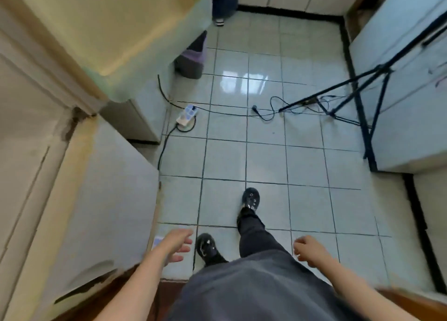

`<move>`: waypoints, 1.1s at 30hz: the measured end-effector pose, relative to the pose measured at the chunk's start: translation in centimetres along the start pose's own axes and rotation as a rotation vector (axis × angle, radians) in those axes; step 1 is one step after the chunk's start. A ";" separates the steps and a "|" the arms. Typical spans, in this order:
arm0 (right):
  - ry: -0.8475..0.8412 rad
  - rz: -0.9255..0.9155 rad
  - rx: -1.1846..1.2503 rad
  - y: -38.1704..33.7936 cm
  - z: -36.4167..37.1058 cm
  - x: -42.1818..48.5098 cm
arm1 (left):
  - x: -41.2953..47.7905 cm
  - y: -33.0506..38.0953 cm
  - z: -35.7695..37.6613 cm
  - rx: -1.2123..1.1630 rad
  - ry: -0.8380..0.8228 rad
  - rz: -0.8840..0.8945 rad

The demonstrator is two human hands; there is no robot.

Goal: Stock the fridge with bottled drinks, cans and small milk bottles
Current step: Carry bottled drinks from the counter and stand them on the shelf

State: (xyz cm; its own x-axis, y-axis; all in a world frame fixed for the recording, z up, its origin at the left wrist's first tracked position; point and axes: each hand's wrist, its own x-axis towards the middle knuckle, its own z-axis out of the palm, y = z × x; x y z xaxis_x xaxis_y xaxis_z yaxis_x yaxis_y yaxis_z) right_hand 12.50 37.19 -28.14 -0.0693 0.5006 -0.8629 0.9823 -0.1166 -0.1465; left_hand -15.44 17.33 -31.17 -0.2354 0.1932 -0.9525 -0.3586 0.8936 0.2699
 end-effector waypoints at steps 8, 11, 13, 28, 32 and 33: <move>0.089 0.145 0.193 11.0 -2.6 0.8 | 1.5 4.8 8.4 0.411 0.023 0.127; 0.028 0.121 0.239 14.2 -5.2 2.3 | 2.0 8.2 13.8 0.649 0.002 0.182; -0.016 0.112 0.243 16.8 -7.6 3.4 | 2.1 10.6 18.1 0.806 -0.006 0.193; 0.196 0.276 0.605 39.4 -26.1 10.9 | 0.2 30.8 55.4 1.370 -0.182 0.556; 0.198 0.395 0.793 43.5 -26.1 12.0 | 0.8 34.2 62.5 1.520 -0.266 0.495; 0.194 0.424 0.851 44.5 -25.9 12.2 | 1.3 35.1 64.5 1.548 -0.274 0.475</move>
State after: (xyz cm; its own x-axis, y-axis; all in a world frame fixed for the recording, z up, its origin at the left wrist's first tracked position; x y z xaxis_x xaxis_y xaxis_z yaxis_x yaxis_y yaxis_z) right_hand 59.91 60.30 -32.68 0.3664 0.3975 -0.8413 0.4595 -0.8635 -0.2080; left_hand 29.93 75.04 -32.05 0.1642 0.4631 -0.8710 0.9250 0.2343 0.2990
